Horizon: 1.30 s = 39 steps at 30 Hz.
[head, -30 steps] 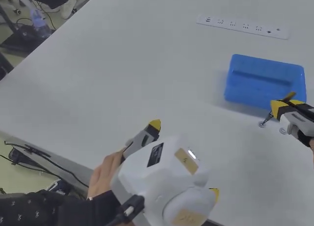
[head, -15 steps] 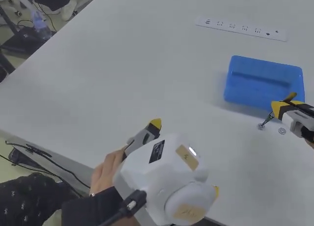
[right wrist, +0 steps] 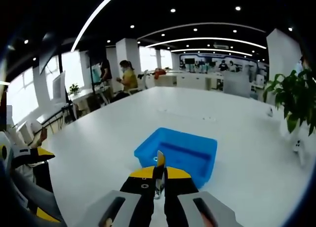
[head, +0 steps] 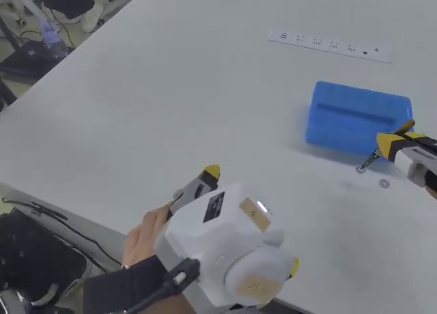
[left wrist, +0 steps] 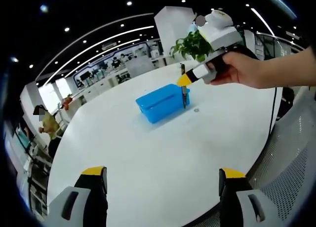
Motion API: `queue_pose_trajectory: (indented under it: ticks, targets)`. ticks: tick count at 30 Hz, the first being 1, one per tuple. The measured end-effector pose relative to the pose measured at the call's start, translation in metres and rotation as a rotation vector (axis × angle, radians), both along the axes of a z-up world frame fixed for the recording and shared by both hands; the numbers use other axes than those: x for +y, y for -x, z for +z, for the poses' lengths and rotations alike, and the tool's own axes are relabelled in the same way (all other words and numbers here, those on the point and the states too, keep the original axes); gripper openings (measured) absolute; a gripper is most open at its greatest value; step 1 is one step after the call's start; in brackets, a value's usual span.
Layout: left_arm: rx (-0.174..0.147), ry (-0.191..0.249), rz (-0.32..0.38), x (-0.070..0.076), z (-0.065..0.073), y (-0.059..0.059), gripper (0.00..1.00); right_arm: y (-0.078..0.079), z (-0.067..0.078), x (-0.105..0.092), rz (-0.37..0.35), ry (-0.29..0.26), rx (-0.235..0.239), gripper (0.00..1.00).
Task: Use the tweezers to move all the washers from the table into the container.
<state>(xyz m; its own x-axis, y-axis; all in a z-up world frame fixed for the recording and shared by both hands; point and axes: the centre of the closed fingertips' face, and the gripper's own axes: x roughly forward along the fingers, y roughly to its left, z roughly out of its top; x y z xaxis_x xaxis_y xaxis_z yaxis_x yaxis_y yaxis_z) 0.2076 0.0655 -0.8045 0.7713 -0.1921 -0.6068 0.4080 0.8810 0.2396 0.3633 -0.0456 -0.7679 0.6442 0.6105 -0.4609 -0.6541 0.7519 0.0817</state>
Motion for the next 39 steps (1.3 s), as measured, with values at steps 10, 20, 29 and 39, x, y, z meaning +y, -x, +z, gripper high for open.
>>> queue_pose_trajectory:
  ticks: [10, 20, 29, 39]
  targets:
    - [-0.008, 0.003, 0.003, 0.000, 0.002, 0.000, 0.96, -0.008, 0.023, 0.002, 0.003, -0.011, -0.043, 0.02]
    - [-0.014, 0.004, 0.005, 0.001, 0.003, -0.001, 0.96, -0.017, 0.035, 0.007, 0.005, -0.016, -0.077, 0.02]
    - [-0.009, 0.003, 0.001, 0.001, 0.002, 0.000, 0.96, -0.033, 0.041, 0.008, -0.010, -0.020, -0.103, 0.02]
    - [-0.008, -0.006, 0.006, 0.002, 0.002, 0.000, 0.96, -0.055, 0.034, 0.012, -0.029, -0.035, -0.106, 0.02]
